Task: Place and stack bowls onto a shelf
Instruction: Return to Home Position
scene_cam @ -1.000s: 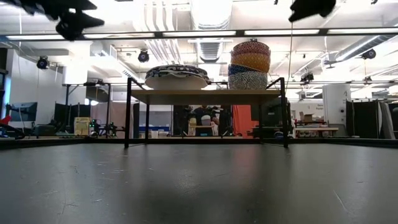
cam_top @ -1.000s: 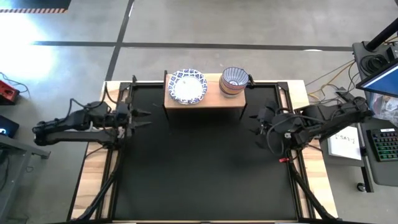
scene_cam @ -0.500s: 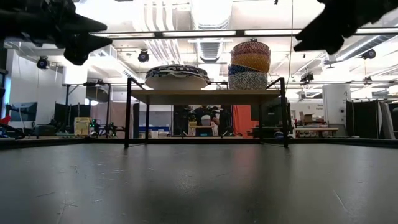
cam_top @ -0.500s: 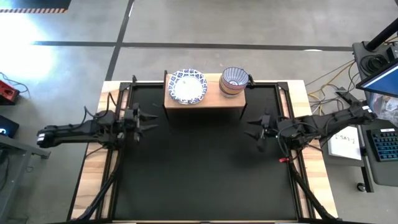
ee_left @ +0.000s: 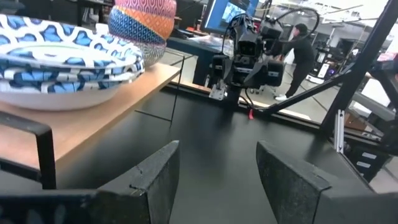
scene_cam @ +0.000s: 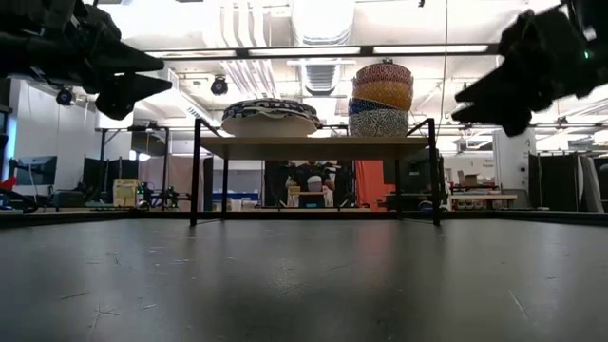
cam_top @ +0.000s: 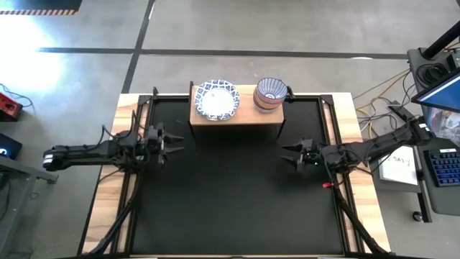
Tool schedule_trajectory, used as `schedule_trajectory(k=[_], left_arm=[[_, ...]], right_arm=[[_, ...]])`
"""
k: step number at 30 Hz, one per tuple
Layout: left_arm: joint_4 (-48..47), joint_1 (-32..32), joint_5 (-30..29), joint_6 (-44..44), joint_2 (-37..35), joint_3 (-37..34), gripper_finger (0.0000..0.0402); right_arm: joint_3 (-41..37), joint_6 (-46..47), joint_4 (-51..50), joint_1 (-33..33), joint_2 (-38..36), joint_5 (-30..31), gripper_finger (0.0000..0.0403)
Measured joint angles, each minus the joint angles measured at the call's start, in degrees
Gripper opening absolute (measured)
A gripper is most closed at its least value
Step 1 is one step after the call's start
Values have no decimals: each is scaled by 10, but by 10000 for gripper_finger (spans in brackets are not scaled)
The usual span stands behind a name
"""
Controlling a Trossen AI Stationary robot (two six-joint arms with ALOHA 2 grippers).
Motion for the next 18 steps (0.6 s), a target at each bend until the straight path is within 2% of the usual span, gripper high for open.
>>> schedule_trajectory(k=[9,18], left_arm=[[-1,0,0,-10,11,-2,194],[-4,0,0,-18,44,-2,194]], right_arm=[[-98,32,128,0,0,0,224],[-103,34,145,0,1,1,224]])
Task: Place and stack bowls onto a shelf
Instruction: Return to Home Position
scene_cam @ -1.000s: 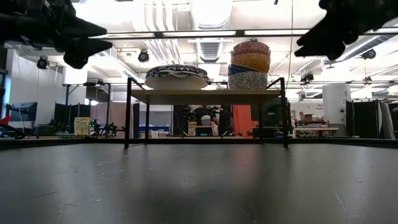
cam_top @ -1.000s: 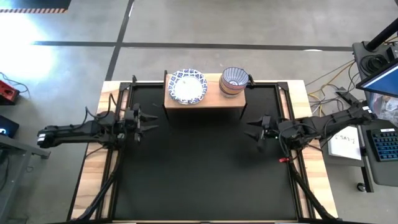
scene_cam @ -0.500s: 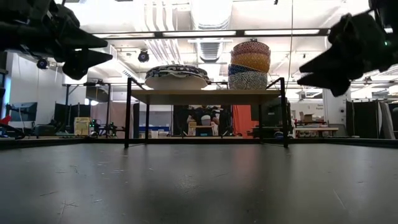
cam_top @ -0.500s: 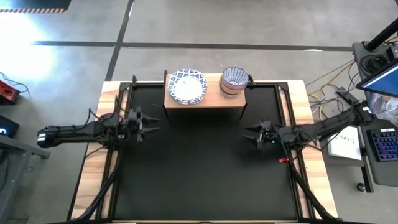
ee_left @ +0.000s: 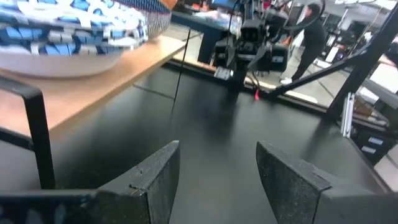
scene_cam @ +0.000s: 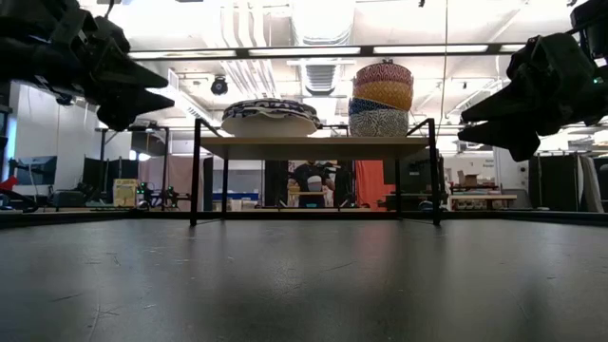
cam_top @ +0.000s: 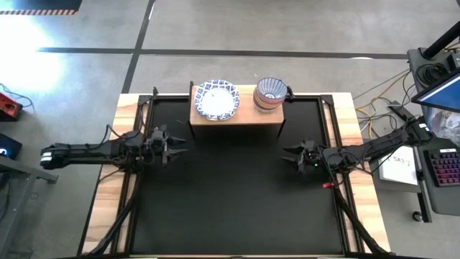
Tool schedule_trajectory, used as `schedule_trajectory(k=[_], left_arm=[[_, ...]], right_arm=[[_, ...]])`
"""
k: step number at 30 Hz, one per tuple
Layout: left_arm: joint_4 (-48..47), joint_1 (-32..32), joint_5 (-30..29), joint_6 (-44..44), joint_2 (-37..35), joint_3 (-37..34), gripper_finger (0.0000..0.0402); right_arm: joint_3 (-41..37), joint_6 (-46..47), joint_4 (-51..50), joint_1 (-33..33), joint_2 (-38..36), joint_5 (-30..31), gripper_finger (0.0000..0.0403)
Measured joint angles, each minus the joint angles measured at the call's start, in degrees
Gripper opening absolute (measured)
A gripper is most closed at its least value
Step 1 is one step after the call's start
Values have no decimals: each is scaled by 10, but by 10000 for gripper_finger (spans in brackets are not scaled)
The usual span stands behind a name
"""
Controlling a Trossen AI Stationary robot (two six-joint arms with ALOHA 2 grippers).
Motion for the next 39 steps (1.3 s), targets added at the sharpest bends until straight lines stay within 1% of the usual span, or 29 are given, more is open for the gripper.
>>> schedule_trajectory(k=[6,12,16,19,23,30,34,39], left_arm=[[-2,0,0,2,33,0,194],[17,0,0,55,46,0,194],[19,0,0,71,46,0,194],[26,0,0,53,45,-11,194],[45,-1,0,-9,45,-43,194],[95,-2,0,8,44,-67,194],[107,-2,-4,12,44,-89,194],[102,-2,-6,2,46,-90,194]], right_arm=[[0,4,-1,0,0,0,224],[0,4,-1,0,0,-2,224],[0,1,-4,0,0,-19,224],[0,-5,-8,0,0,-11,224],[0,-13,-8,0,0,4,224],[-1,-12,-8,0,0,-1,224],[-1,-11,-8,0,0,-1,224],[-1,-11,-8,0,0,-1,224]])
